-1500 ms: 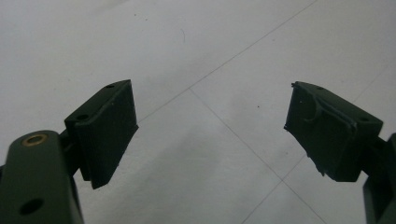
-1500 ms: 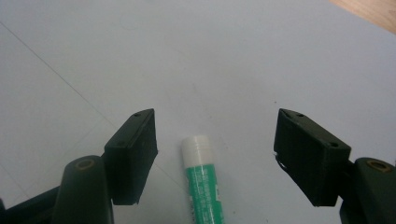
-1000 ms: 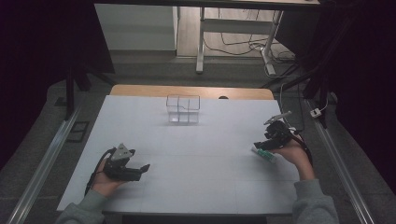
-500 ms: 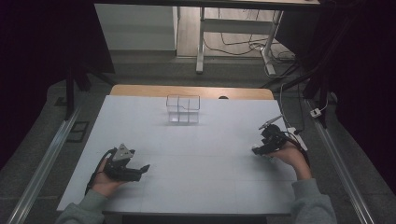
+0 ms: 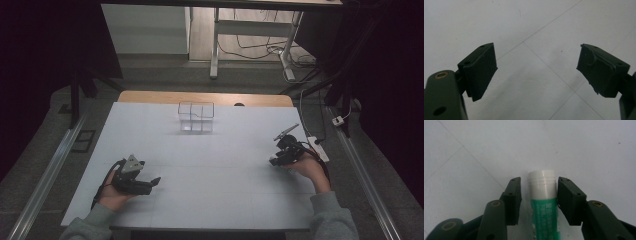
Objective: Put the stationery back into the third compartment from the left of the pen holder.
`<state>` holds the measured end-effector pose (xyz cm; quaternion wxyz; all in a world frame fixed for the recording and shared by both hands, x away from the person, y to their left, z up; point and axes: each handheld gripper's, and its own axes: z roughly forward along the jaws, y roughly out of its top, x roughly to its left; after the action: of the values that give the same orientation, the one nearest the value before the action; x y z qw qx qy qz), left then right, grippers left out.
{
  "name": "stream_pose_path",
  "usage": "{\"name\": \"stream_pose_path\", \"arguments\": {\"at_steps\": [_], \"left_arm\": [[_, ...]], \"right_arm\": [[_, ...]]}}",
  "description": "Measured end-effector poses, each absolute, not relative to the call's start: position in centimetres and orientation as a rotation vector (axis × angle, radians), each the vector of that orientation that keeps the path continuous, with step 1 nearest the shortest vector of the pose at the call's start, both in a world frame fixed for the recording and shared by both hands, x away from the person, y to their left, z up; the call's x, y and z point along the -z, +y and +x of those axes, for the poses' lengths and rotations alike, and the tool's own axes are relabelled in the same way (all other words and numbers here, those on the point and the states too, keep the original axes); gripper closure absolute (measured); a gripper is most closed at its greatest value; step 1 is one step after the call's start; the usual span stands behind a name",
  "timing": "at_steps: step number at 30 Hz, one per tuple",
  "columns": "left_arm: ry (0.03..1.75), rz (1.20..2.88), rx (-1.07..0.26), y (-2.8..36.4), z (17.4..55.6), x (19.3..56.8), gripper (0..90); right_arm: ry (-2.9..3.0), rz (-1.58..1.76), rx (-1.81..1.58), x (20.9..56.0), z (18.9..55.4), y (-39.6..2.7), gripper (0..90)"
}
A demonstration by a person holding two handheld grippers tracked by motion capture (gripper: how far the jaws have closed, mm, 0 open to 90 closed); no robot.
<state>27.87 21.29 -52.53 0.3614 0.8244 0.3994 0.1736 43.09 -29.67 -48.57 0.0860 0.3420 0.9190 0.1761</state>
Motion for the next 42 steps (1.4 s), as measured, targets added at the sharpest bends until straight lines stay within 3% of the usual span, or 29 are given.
{"name": "stream_pose_path", "arguments": {"at_steps": [7,20,42], "left_arm": [[1.031,2.129,-0.45,21.3,27.9,52.6,15.3],[1.031,2.127,-0.445,21.3,27.7,52.6,15.3],[1.038,2.131,-0.453,21.3,27.8,52.6,15.0]], "right_arm": [[2.748,0.987,-0.468,48.9,43.0,-29.5,64.5],[2.752,0.985,-0.515,48.6,42.8,-29.9,65.4],[2.584,0.995,-0.901,44.5,41.5,-30.6,65.4]]}}
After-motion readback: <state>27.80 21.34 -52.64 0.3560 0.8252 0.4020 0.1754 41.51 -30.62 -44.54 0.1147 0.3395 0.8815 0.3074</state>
